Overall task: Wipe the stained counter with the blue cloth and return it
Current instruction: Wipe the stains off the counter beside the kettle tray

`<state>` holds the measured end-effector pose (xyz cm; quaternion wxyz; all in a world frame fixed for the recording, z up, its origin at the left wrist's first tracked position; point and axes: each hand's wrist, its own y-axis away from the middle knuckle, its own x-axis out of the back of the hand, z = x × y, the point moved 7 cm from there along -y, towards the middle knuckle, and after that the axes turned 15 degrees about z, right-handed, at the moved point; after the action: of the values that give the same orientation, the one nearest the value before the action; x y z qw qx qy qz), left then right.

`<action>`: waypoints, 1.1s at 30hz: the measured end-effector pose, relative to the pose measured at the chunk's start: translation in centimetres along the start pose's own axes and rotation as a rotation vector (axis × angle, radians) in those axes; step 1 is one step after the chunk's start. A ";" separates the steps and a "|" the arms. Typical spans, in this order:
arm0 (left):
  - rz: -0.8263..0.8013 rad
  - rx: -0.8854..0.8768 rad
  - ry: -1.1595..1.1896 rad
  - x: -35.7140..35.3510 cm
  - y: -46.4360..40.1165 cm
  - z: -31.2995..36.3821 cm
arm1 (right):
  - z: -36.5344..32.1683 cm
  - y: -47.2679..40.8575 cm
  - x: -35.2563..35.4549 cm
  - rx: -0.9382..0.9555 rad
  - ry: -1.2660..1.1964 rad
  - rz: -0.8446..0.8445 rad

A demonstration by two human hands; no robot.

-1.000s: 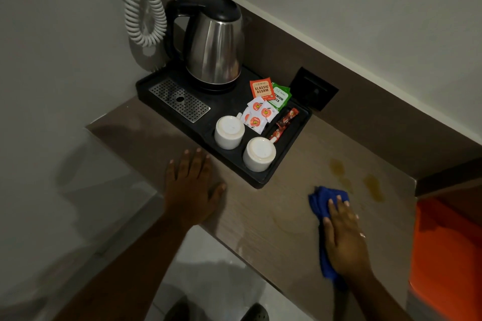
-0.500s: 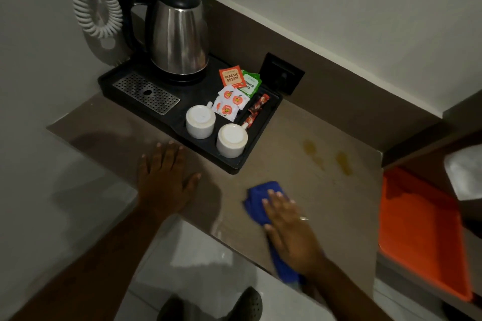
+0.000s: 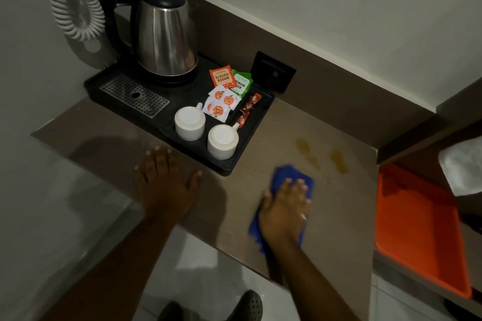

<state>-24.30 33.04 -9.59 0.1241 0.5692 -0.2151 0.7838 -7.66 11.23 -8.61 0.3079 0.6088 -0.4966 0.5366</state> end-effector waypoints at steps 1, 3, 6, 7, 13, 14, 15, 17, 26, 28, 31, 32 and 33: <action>0.000 -0.002 -0.001 0.0 0.1 0.1 | -1.1 1.2 -0.3 0.211 -0.024 -0.050; 0.004 -0.009 -0.007 0.1 0.1 0.0 | -0.1 3.0 0.1 0.535 -0.055 -0.150; 0.013 -0.007 -0.011 0.4 0.1 0.1 | 6.8 1.3 1.7 0.597 -0.086 -0.183; 0.011 -0.007 -0.015 0.5 0.1 0.3 | 9.6 -0.2 2.4 0.502 -0.082 -0.142; -0.008 0.027 -0.043 0.3 -0.1 0.2 | 15.1 -9.0 3.2 -0.338 0.068 0.062; -0.018 0.031 -0.048 0.2 -0.1 0.2 | 13.6 -9.7 2.8 -0.445 0.067 0.050; -0.021 0.034 -0.046 0.2 -0.1 0.2 | 11.7 -10.2 2.2 -0.463 0.062 0.031; -0.014 0.037 -0.034 0.4 0.0 0.2 | 6.8 -10.2 0.6 -0.195 0.036 0.014; -0.032 0.034 -0.035 0.7 0.0 0.5 | 14.1 -8.6 2.4 0.297 -0.057 -0.072; -0.042 0.046 -0.038 0.7 -0.1 0.4 | 15.6 -11.6 2.5 0.091 0.019 0.003; -0.046 0.042 -0.041 0.6 -0.1 0.4 | 14.7 -15.5 2.2 -0.246 0.112 0.039; -0.041 0.040 -0.038 0.6 -0.1 0.3 | 13.6 -16.4 1.9 -0.325 0.121 0.024; -0.037 0.040 -0.038 0.5 -0.1 0.3 | 12.0 -17.2 1.6 -0.342 0.123 0.008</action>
<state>-24.21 32.95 -9.01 0.1229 0.5900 -0.1910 0.7748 12.43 5.40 -7.20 0.4345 0.5115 -0.5633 0.4819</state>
